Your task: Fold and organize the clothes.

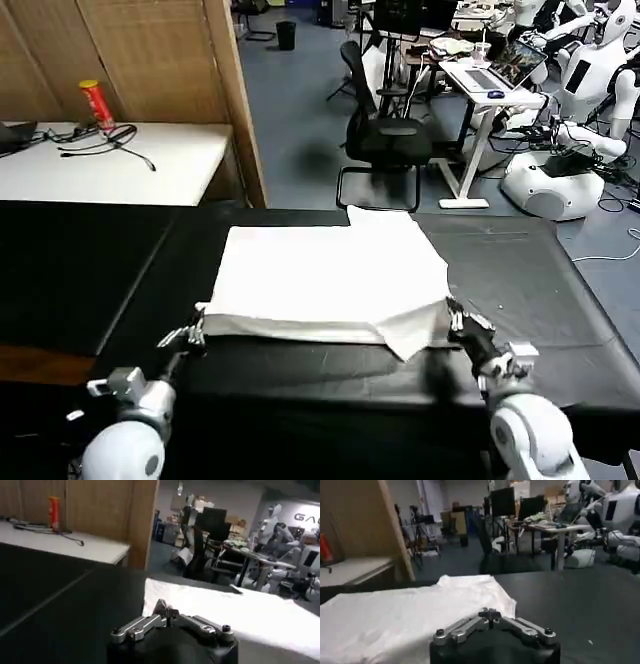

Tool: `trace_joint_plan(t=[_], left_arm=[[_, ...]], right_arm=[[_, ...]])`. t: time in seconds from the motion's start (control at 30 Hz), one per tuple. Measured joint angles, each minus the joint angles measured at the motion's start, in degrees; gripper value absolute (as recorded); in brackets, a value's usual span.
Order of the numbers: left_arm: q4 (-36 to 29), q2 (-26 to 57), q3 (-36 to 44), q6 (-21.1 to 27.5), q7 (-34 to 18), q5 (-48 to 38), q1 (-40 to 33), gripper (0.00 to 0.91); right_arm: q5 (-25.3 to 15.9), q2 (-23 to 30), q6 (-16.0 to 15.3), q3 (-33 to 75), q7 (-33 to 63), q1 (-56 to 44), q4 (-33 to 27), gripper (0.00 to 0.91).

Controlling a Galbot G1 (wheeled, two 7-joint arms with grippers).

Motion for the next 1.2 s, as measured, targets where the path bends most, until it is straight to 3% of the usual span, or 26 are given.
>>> trace_joint_plan(t=[0.33,0.47,0.5,0.53,0.57,0.6,0.7,0.93,1.2], left_arm=[[4.24,3.14,2.11,0.45,1.05,1.7,-4.18,0.0],[5.52,3.55,2.86,0.68,1.05,1.79,-5.13,0.0],[5.9,3.63,3.1,0.68,1.04,1.8,-5.41,0.0],[6.29,3.66,3.34,0.66,0.85,1.85,-5.73,0.029],[6.69,3.65,3.58,0.65,0.6,1.97,-6.11,0.585],[6.95,3.62,3.82,0.58,0.47,2.22,-6.52,0.878],[7.92,3.21,4.02,0.07,0.37,2.89,-7.6,0.878],[8.14,2.46,3.68,-0.85,0.52,3.38,-7.34,0.878],[5.64,2.38,2.17,0.65,0.93,2.62,-4.48,0.878]], right_arm=[[-0.8,-0.25,0.4,-2.68,-0.96,6.35,-7.47,0.0],[0.66,-0.25,2.42,-3.48,-2.43,8.13,-9.39,0.0],[1.13,-0.25,2.87,-3.52,-2.68,8.22,-9.58,0.039],[1.5,-0.25,3.2,-3.5,-2.98,8.19,-9.58,0.137],[1.73,-0.3,3.42,-3.36,-3.37,8.05,-9.54,0.546],[1.81,-0.4,3.46,-3.22,-3.69,7.92,-9.44,0.878],[1.69,-1.3,2.82,-2.36,-4.4,6.36,-7.81,0.878],[0.96,-4.96,-1.96,0.65,-3.74,-0.97,0.46,0.878],[1.7,-6.6,-3.31,3.72,-3.25,-8.65,6.3,0.878]])
